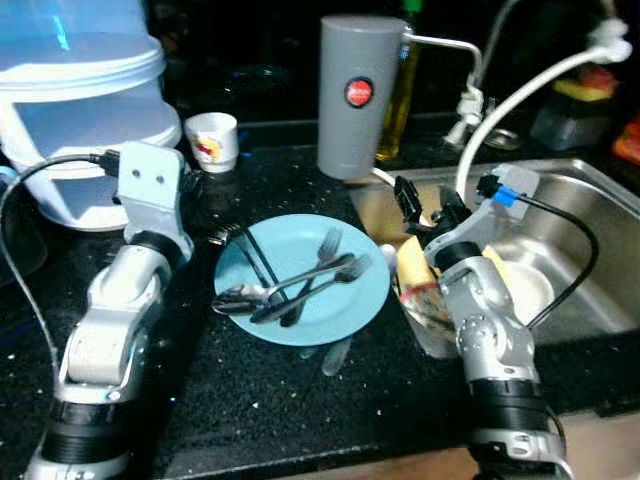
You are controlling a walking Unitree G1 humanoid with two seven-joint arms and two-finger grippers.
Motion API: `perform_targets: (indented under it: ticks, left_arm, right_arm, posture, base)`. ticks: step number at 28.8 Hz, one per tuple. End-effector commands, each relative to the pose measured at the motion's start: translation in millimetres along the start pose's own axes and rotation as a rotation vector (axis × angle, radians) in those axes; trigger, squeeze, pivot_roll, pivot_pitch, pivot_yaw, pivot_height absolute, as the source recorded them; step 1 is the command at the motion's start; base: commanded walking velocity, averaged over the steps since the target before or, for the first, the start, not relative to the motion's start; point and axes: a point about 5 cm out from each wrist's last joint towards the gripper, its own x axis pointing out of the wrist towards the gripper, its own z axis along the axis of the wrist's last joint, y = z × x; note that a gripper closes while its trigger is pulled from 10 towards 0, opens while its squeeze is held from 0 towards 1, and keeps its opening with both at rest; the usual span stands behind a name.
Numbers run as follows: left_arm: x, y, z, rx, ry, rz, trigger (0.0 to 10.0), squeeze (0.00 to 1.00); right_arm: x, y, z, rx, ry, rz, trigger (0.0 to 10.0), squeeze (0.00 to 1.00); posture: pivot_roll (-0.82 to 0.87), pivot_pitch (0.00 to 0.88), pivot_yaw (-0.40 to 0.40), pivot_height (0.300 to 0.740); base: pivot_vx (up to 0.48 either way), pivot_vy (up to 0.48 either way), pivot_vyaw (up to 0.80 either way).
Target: Kitchen organization
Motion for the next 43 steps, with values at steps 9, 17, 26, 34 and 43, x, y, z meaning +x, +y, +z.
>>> perform_targets:
  ticks: [9, 17, 26, 34, 43]
  left_arm:
    - [-2.4, -10.4, -3.8, -0.048, 0.025, -0.01, 10.0, 0.0]
    - [-2.0, -11.0, -2.3, -0.106, 0.023, 0.024, 10.0, 0.0]
    - [-3.0, -11.9, -1.0, -0.1, 0.024, 0.026, 10.0, 0.0]
    - [-3.5, -11.6, -0.5, -0.091, 0.027, 0.028, 10.0, 0.0]
    - [-4.4, -10.9, -0.3, -0.092, 0.031, 0.034, 10.0, 0.0]
  right_arm:
    - [-2.3, -5.9, -1.6, 0.004, 0.014, -0.019, 10.0, 0.0]
    - [-0.4, -3.0, -1.9, 0.007, 0.023, 0.001, 10.0, 0.0]
    - [0.5, -1.5, -3.1, 0.006, 0.034, 0.011, 10.0, 0.0]
    - [0.3, -1.7, -3.8, 0.004, 0.041, 0.012, 10.0, 0.0]
    - [0.0, -1.7, -4.6, 0.0, 0.048, 0.014, 10.0, 0.0]
  posture:
    - [0.07, 0.099, 0.008, 0.74]
    - [0.07, 0.091, 0.003, 0.74]
    - [0.07, 0.092, 0.001, 0.74]
    - [0.07, 0.096, 0.001, 0.74]
    - [0.07, 0.102, 0.0, 0.74]
  base:
    - [0.0, 0.0, 0.0]
    - [0.0, 0.0, 0.0]
    - [0.0, 0.0, 0.0]
    - [0.0, -0.062, 0.0]
    - [0.0, 0.0, 0.0]
